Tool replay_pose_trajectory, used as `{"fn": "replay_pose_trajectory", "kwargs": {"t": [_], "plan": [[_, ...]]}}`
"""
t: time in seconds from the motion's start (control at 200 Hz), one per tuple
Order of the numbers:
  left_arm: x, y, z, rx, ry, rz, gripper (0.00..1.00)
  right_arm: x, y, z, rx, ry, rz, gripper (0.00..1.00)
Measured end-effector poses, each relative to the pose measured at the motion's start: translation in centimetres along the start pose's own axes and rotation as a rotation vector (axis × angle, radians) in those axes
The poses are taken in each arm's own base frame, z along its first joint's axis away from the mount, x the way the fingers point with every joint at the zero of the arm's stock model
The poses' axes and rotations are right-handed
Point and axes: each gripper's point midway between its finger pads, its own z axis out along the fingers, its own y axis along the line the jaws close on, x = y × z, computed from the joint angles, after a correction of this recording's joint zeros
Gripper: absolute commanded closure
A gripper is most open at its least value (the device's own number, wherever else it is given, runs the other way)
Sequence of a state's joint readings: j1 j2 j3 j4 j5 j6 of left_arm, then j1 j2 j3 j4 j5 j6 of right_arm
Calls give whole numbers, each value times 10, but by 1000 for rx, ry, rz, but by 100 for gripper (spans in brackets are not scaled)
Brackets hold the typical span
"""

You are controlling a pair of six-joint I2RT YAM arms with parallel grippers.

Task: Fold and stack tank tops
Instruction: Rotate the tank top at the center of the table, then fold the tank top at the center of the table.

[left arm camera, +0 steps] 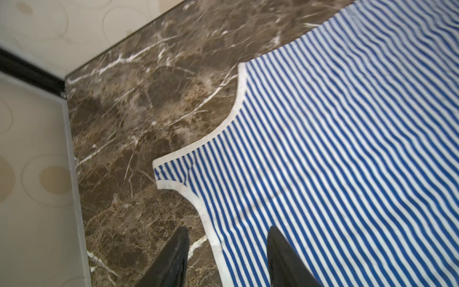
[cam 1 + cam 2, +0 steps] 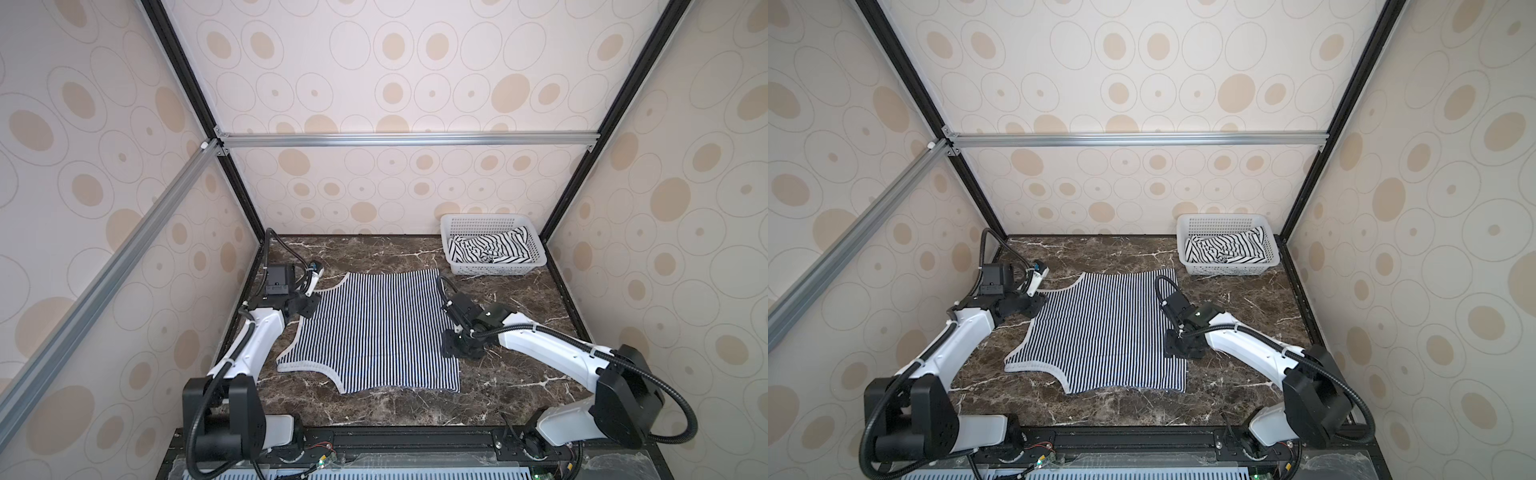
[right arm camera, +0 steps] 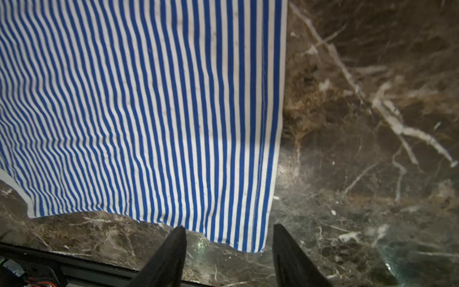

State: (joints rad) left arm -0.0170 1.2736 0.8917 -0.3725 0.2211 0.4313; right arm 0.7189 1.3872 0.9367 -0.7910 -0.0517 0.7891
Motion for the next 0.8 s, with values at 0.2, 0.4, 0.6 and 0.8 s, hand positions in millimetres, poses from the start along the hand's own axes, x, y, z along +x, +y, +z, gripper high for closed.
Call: {"fn": "replay_pose_trajectory", "kwargs": {"t": [0.2, 0.4, 0.6, 0.8], "plan": [[37, -57, -8, 112, 42, 117, 57, 43, -15, 7, 18, 40, 26, 56], [59, -77, -7, 164, 82, 156, 64, 62, -29, 15, 36, 59, 86, 64], [64, -88, -6, 192, 90, 169, 60, 66, -34, 24, 49, 67, 123, 64], [62, -91, -5, 202, 82, 171, 59, 62, -29, 31, 43, 64, 136, 63]]}}
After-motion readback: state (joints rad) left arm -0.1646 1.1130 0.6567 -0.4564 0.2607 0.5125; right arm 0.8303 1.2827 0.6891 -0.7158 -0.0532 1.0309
